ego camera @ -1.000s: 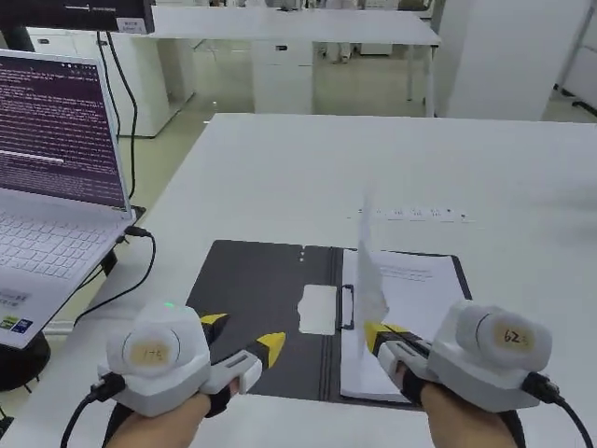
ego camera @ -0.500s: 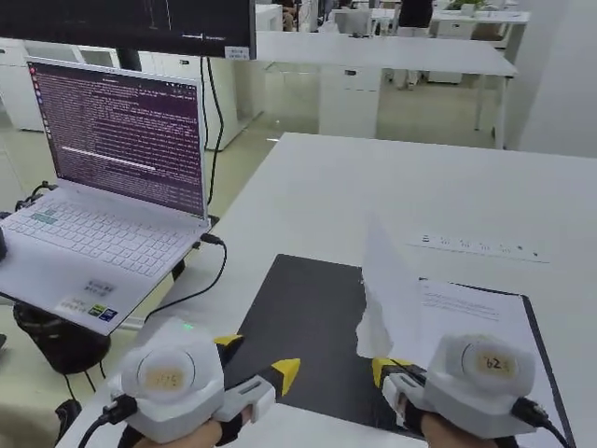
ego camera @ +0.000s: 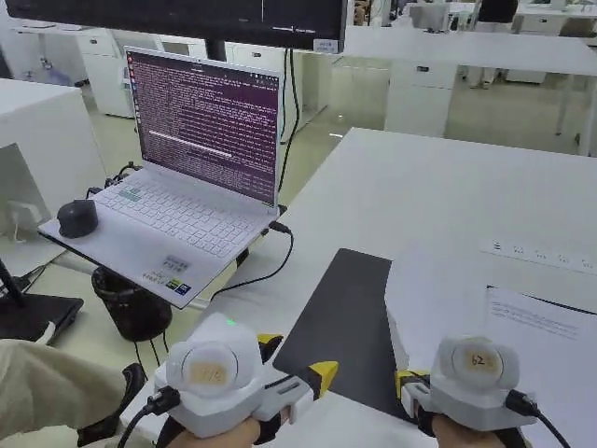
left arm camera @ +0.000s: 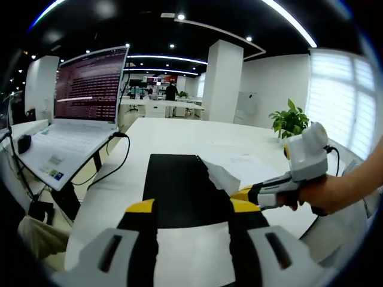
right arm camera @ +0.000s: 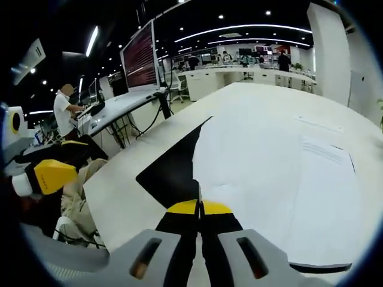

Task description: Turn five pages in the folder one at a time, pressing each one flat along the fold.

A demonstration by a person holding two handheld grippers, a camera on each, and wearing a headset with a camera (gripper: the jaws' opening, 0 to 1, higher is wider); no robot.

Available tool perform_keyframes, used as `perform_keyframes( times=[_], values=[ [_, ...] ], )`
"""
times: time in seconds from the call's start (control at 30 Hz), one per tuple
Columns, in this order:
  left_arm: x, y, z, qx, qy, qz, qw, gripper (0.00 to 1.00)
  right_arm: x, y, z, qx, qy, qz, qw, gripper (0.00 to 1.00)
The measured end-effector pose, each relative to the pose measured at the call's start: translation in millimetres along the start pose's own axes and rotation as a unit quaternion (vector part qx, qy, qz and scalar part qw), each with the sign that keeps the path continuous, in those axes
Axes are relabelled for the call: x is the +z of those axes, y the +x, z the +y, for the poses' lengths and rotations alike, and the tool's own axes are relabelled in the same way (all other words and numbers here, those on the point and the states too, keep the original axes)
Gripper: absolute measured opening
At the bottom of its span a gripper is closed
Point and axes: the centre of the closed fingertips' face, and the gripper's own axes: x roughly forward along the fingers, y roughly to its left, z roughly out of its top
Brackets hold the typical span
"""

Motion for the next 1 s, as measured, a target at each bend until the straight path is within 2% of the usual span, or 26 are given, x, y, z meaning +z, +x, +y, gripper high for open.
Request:
perform_keyframes(
  times=[0.1,0.2,0.3,0.57,0.67,0.73,0.77,0.8,0.87,1.0],
  values=[
    [-3.6,-4.7,1.2,0.003,-0.002,0.005,1.0,0.46,-11.0,12.3,-1.2,0.001,-0.015,0.024,0.9996,0.0],
    [-7.1,-7.5,2.7,0.009,0.01,0.009,0.9999,0.47,-21.3,20.4,-2.4,0.0,0.001,0.042,0.9991,0.0],
    [-13.1,-9.1,3.4,0.011,0.016,0.021,0.9996,0.47,-27.1,29.2,-2.9,-0.001,0.002,0.049,0.9988,0.0],
    [-21.1,-6.5,3.7,0.006,0.021,0.032,0.9992,0.47,-41.6,34.2,-3.1,0.003,0.018,0.063,0.9978,0.0],
    [-21.9,-0.8,3.3,0.002,0.021,0.034,0.9992,0.46,-42.8,36.0,-2.2,0.017,0.047,0.051,0.9974,0.01],
    [-20.6,2.8,0.4,-0.003,0.022,0.035,0.9991,0.46,-47.8,34.3,6.2,0.045,0.068,0.06,0.9949,0.04],
    [-20.2,6.2,-1.8,-0.005,0.026,0.037,0.999,0.46,-44.2,34.8,10.2,0.062,0.069,0.044,0.9947,0.03],
    [-20.3,8.1,-4.5,-0.009,0.028,0.04,0.9988,0.46,-46.5,34.1,7.2,0.055,0.067,0.049,0.995,0.03],
    [-19.7,13.4,-9.1,-0.015,0.034,0.043,0.9984,0.46,-44.7,30.1,6.5,0.053,0.068,0.038,0.9956,0.04],
    [-19.3,26.1,-16.2,-0.028,0.04,0.048,0.9976,0.46,-31.5,17.5,10.1,0.075,0.089,0.001,0.9932,0.03]
  ],
)
